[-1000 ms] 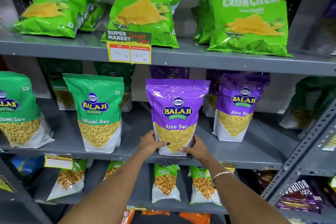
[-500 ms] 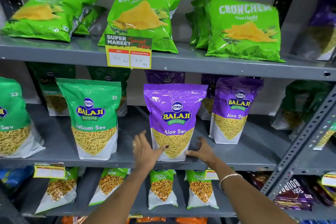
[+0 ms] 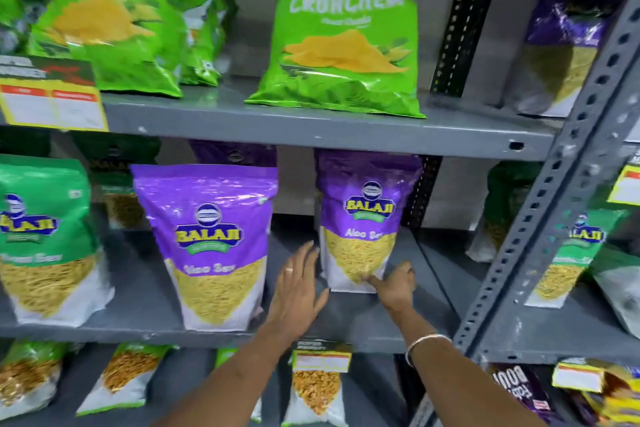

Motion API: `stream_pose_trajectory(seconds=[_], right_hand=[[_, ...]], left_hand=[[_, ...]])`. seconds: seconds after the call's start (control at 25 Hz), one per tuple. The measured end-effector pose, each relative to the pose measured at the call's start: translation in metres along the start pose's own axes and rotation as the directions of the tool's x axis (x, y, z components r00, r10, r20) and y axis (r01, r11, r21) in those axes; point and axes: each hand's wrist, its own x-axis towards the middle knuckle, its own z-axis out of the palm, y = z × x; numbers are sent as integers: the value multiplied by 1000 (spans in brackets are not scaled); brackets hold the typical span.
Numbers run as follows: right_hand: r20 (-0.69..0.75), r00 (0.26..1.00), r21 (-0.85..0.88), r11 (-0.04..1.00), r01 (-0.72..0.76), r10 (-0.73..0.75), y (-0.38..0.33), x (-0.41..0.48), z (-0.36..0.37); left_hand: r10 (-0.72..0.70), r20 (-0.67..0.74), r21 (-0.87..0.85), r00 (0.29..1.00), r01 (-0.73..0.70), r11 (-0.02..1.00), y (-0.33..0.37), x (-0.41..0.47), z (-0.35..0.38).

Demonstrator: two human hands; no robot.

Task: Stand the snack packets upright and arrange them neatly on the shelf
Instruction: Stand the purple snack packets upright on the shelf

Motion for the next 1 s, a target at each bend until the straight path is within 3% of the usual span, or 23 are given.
stream_pose_trajectory(seconds=[0.08,0.16,0.24,0.32,0.4,0.68,1.0], right_hand=[[148,988,83,996,25,-37,6,23,-4],[230,971,147,989,25,-59,10,40,-4],[274,958,227,974,18,-82,10,43,-9],[299,951,286,958,-7,-82,11,39,-14],[319,944,324,946,-22,-88,16,37,-16],[327,942,274,962,-20,-73,44,10,-32],[318,945,287,958,-23,-73,38,-45,-62]], left_hand=[[-306,159,-287,939,340,896,10,33,25],[-451,340,-505,825,565,653,6,52,44],[-511,392,-539,765,641,546,0,60,60],[-542,391,-544,744,662,516,7,59,57],[-554,375,-548,743,660,514,15,55,49],[-521,356,-423,776,630,651,36,17,27],[-491,409,-393,769,635,666,55,-12,4]])
